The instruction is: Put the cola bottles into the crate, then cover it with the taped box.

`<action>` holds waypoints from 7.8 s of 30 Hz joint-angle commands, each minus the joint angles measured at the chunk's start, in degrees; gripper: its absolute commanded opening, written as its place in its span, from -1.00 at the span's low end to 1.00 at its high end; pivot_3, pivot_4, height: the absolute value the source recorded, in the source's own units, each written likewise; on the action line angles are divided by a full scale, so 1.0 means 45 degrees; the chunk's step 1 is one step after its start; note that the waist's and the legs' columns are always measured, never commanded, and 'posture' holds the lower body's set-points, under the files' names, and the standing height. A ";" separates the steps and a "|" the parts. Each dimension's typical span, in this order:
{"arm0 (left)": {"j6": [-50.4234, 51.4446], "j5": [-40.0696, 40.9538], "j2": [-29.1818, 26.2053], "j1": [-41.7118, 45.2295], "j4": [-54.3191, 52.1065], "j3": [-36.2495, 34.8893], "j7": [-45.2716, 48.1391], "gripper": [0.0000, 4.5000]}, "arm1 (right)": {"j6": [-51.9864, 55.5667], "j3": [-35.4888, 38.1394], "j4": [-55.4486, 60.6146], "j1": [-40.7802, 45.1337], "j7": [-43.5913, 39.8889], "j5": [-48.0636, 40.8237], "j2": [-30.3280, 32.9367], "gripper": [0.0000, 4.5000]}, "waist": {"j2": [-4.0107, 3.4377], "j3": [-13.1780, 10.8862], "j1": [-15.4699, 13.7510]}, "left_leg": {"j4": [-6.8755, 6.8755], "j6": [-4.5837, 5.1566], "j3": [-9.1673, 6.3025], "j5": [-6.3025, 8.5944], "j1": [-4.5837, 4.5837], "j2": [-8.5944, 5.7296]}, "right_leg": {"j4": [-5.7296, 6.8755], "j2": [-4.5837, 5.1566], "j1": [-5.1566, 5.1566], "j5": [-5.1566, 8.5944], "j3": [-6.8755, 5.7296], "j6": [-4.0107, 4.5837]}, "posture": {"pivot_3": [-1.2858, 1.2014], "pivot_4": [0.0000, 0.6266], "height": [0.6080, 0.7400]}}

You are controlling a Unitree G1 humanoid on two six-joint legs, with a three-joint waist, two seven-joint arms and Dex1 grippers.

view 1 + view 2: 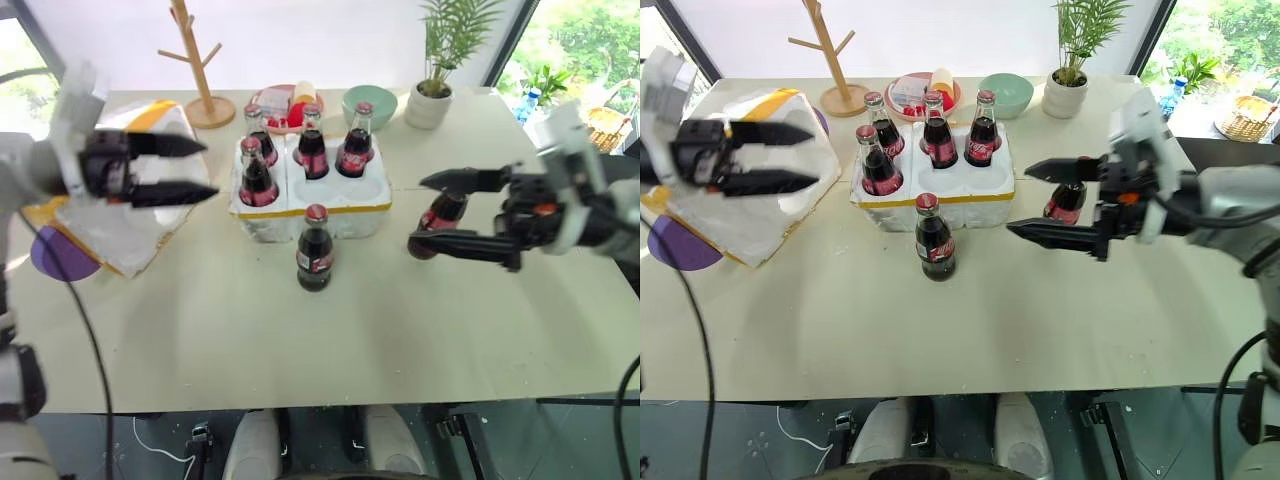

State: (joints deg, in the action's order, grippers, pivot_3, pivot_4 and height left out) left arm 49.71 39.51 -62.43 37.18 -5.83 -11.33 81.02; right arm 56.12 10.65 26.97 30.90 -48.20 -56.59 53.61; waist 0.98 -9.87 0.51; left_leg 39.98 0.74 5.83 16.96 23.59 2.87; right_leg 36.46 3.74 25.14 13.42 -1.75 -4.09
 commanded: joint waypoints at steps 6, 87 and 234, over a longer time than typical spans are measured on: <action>-0.0291 0.0535 -0.0132 -0.1732 -0.2245 -0.0547 -0.0804 0.99 | -0.0924 -0.2765 -0.0492 -0.0691 0.2437 0.2529 -0.2932 1.00 | 0.0013 0.0007 -0.0155 | 0.0007 -0.0003 0.0006 -0.0002 -0.0004 -0.0028 | -0.0008 -0.0009 -0.0013 0.0001 0.0003 0.0003 | 0.03 -0.52 1.00; -0.2307 -0.0080 0.2207 0.0338 0.0073 0.1175 -0.3129 1.00 | 0.7904 0.2464 0.0800 0.1027 0.4784 0.2527 -0.6903 0.98 | -0.0002 -0.0003 0.0017 | 0.0001 -0.0075 0.0031 -0.0043 0.0132 -0.0025 | 0.0144 -0.0032 0.0192 -0.0001 0.0010 0.0000 | 0.03 -0.52 1.00; -0.7540 -0.9266 -0.0885 0.2106 0.6636 0.1737 -0.7509 -0.86 | 0.0319 0.0646 -0.3236 0.4171 -0.1308 0.1594 0.0723 1.00 | 0.0004 -0.0005 -0.0026 | -0.0056 -0.0115 0.0062 -0.0069 0.0141 -0.0008 | 0.0187 -0.0036 0.0269 0.0024 0.0006 0.0067 | 0.03 -0.52 1.00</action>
State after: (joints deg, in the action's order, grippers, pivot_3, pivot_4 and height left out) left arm 18.28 -0.85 -65.72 44.78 25.74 -1.23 50.80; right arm 58.48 11.11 12.01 49.25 -54.22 -49.54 55.63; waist 0.99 -9.90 0.39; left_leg 39.86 0.25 6.10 16.67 24.27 2.83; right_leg 37.35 3.57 26.35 13.53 -1.73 -3.80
